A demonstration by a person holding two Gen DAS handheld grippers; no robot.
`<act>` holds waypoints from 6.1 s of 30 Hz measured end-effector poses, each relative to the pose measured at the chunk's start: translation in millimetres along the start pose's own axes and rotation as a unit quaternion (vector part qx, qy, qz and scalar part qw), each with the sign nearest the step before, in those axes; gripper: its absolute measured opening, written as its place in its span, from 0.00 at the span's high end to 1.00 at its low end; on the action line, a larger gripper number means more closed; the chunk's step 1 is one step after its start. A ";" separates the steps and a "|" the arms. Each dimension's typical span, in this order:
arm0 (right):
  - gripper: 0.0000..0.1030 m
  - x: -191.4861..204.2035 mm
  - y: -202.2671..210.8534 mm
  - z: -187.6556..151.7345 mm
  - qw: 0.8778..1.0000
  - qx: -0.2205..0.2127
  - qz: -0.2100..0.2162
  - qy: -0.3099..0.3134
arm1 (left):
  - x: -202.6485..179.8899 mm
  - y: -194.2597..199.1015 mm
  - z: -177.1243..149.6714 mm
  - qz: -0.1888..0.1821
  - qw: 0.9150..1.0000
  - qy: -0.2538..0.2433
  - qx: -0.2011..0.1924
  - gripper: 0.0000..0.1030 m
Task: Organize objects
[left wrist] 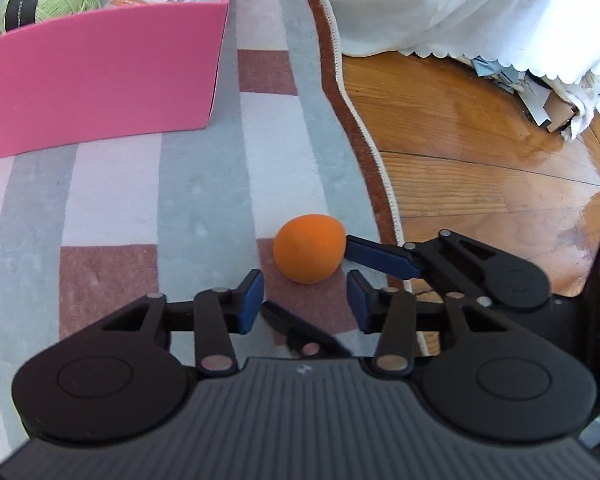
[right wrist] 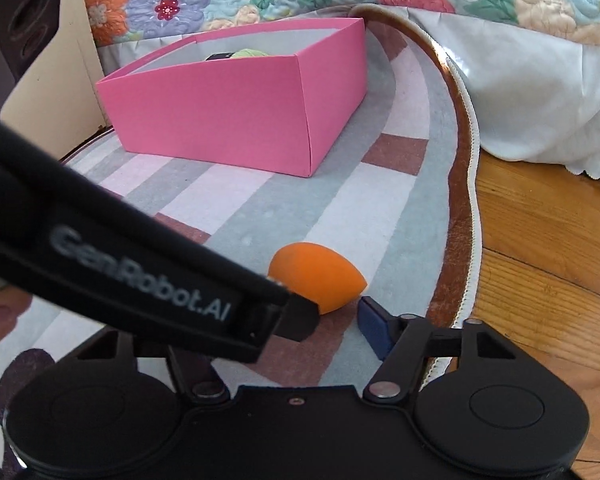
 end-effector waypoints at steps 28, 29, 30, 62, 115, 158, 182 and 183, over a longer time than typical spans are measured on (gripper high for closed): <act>0.22 -14.6 -3.7 2.5 1.000 -0.014 0.009 0.008 | 14.0 2.0 14.9 -0.049 0.998 0.036 -0.035 0.65; 0.33 -15.6 -6.7 2.3 1.000 -0.012 0.012 0.000 | 14.3 0.5 14.9 -0.046 0.997 0.041 -0.039 0.65; 0.40 -15.8 -8.0 2.0 1.000 -0.012 0.014 -0.006 | 14.8 -0.5 14.7 -0.047 0.997 0.048 -0.038 0.68; 0.47 83.8 158.4 132.7 0.995 -0.053 -0.016 0.086 | -18.1 230.9 21.8 -0.001 0.997 -0.007 -0.082 0.69; 0.45 -17.8 -124.1 254.5 0.994 0.058 0.071 0.052 | 122.1 61.4 237.2 0.034 0.984 0.155 -0.084 0.61; 0.25 40.1 165.8 187.0 0.996 -0.042 0.050 0.061 | 47.0 269.6 38.3 0.152 0.972 0.133 -0.122 0.44; 0.04 48.4 179.8 144.8 0.999 -0.015 0.026 0.032 | 12.7 261.0 -5.9 0.181 0.967 0.129 -0.121 0.05; 0.04 48.7 180.3 144.6 0.999 -0.015 0.024 0.030 | 13.1 261.4 -5.9 0.183 0.967 0.130 -0.121 0.04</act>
Point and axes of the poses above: each gripper's, at about its wrist camera, not at the fingertips, and y roughly against the way its jaws point, x to its left, z to its top, the point moved 1 cm from there along -y, roughly the way its jaws point, and after that the axes turned 13 degrees about y, right-handed, at the moved point
